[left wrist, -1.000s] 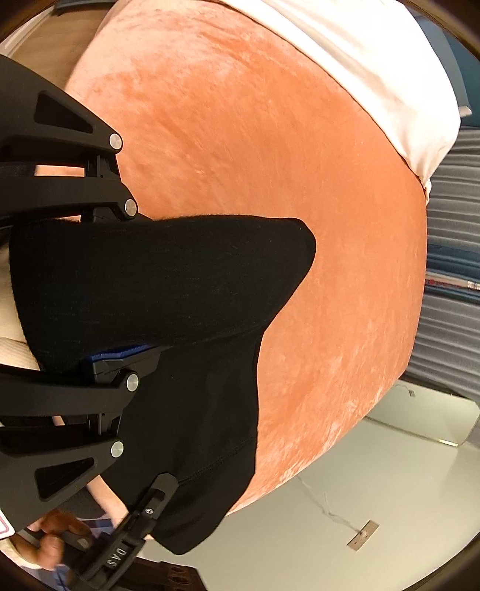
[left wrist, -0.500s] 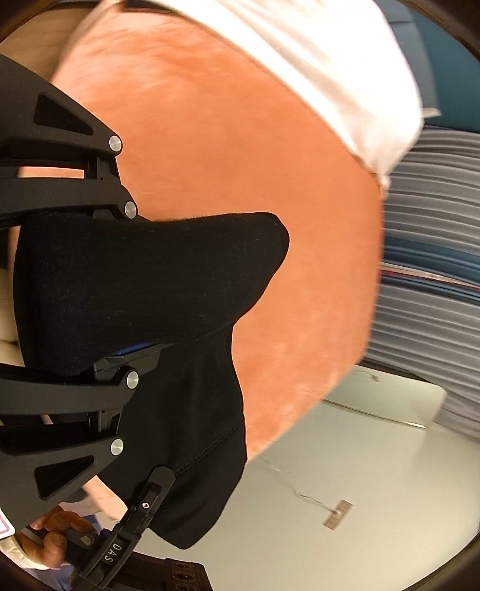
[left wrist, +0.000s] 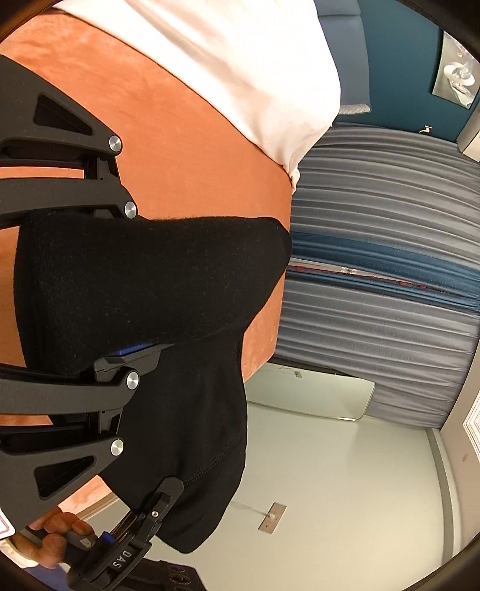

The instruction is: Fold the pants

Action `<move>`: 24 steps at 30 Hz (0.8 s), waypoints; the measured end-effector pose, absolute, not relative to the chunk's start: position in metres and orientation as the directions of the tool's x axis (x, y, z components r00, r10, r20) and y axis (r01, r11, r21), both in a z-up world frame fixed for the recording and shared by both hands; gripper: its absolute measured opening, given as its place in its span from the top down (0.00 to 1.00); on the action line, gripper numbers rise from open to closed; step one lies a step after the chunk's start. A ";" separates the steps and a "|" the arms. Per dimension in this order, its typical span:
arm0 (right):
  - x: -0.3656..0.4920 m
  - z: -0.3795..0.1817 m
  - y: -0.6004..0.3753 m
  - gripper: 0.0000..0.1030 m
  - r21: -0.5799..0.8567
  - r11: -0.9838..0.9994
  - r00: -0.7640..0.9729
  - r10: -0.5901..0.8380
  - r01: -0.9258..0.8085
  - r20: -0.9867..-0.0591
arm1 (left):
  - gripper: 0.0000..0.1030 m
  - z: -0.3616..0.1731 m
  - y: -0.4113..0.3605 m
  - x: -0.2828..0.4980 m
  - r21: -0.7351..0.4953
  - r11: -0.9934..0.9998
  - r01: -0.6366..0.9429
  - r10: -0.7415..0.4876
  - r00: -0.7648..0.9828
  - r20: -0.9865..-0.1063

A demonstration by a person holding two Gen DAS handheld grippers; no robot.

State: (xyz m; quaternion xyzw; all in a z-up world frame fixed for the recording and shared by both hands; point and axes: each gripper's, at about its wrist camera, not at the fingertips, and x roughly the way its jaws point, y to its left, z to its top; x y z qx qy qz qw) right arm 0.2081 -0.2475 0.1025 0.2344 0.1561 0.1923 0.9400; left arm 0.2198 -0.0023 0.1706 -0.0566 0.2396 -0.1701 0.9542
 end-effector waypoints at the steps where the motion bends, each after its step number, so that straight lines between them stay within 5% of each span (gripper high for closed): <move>1: 0.219 0.099 -0.251 0.68 0.495 0.820 0.882 0.428 -0.286 -0.199 | 0.65 0.167 -0.005 0.233 -0.192 0.935 0.297 -0.353 0.827 -0.437; 10: 0.319 0.017 -0.280 0.68 0.532 0.815 0.882 0.407 -0.231 -0.240 | 0.64 0.100 -0.035 0.341 -0.219 0.929 0.300 -0.369 0.810 -0.456; 18: 0.377 -0.134 -0.294 0.64 0.618 0.784 0.752 0.439 -0.054 -0.492 | 0.61 -0.038 -0.049 0.395 -0.227 0.943 0.241 -0.331 0.670 -0.665; 20: 0.381 -0.163 -0.296 0.52 0.626 0.780 0.707 0.447 -0.009 -0.547 | 0.49 -0.074 -0.045 0.399 -0.232 0.954 0.192 -0.301 0.652 -0.696; 22: 0.383 -0.165 -0.304 0.48 0.679 0.734 0.694 0.491 -0.004 -0.526 | 0.05 -0.091 -0.040 0.396 -0.190 0.972 0.136 -0.231 0.670 -0.706; 24: 0.380 -0.164 -0.305 0.45 0.670 0.742 0.679 0.491 0.001 -0.545 | 0.05 -0.099 -0.026 0.396 -0.247 0.966 0.080 -0.237 0.654 -0.718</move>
